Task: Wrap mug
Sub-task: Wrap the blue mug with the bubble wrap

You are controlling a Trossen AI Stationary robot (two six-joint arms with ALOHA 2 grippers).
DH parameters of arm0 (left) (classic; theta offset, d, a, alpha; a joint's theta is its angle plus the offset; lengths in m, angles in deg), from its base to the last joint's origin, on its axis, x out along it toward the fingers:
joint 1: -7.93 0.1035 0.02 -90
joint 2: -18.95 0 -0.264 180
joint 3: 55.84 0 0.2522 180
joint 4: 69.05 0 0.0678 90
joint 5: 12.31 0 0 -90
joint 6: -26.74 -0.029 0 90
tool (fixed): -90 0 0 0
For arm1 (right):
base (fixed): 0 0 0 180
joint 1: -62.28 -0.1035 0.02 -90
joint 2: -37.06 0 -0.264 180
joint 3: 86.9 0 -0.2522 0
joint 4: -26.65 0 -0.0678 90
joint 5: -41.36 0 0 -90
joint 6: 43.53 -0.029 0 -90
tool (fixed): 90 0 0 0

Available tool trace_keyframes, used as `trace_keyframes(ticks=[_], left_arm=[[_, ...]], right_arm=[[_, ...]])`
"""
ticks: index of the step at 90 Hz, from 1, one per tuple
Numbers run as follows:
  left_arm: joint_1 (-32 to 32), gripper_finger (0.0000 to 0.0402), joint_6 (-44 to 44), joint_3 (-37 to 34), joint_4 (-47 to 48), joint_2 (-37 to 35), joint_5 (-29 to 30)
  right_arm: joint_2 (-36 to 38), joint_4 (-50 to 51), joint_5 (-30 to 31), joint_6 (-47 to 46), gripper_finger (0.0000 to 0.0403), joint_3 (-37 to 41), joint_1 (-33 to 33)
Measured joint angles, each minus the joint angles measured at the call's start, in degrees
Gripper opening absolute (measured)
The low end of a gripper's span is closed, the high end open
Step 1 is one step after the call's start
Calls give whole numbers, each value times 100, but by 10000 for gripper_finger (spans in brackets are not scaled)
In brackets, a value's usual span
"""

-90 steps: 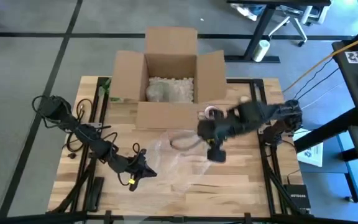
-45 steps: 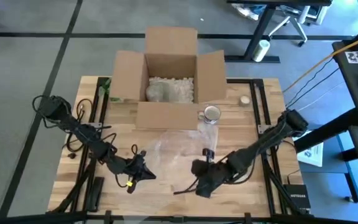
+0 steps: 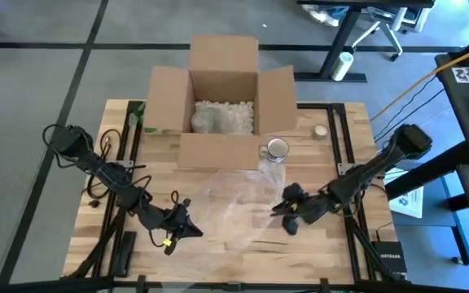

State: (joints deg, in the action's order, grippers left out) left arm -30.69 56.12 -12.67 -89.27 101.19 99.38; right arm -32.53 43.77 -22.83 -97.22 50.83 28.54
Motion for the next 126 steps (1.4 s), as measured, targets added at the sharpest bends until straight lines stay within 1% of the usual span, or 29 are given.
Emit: trace_keyframes(ticks=[5, 13, 22, 38, 48, 62, 70, 81, 94, 107, 120, 126], left_arm=[[56, 0, 49, 0, 8, 0, 0], [166, 0, 120, 0, 6, 0, -4], [308, 0, 204, 0, 17, 0, 0], [554, 0, 272, 0, 15, 0, -7], [710, 0, 321, 0, 20, 0, -7], [809, 0, 322, 0, 28, 0, -9], [836, 0, 322, 0, 31, 0, -13], [845, 0, 324, 0, 35, 0, -9], [840, 0, 363, 0, 35, 0, -11], [842, 0, 363, 0, 35, 0, -9], [841, 0, 364, 0, 36, 0, -9], [842, 0, 363, 0, 35, 0, -9]], right_arm=[[451, 411, 173, 3, 0, 187, 0], [1172, 1351, 351, -3, 0, 314, 57], [1999, 2098, 394, 261, 0, 312, 330], [3172, 2582, 209, 1418, 0, 310, 1166], [3469, 2754, 54, 1893, 0, 306, 1771], [3391, 2719, -800, 2486, 15, 306, 2559], [3255, 2486, -1188, 2832, 37, 306, 2922], [3086, 1883, -1528, 3308, 72, 303, 3291], [2825, 1602, -1724, 3822, 100, 301, 3571], [2296, 1627, -1850, 4221, 108, 257, 3694], [1597, 1618, -1839, 4670, 108, -181, 3681], [1295, 1628, -1726, 4924, 108, -453, 3679]])
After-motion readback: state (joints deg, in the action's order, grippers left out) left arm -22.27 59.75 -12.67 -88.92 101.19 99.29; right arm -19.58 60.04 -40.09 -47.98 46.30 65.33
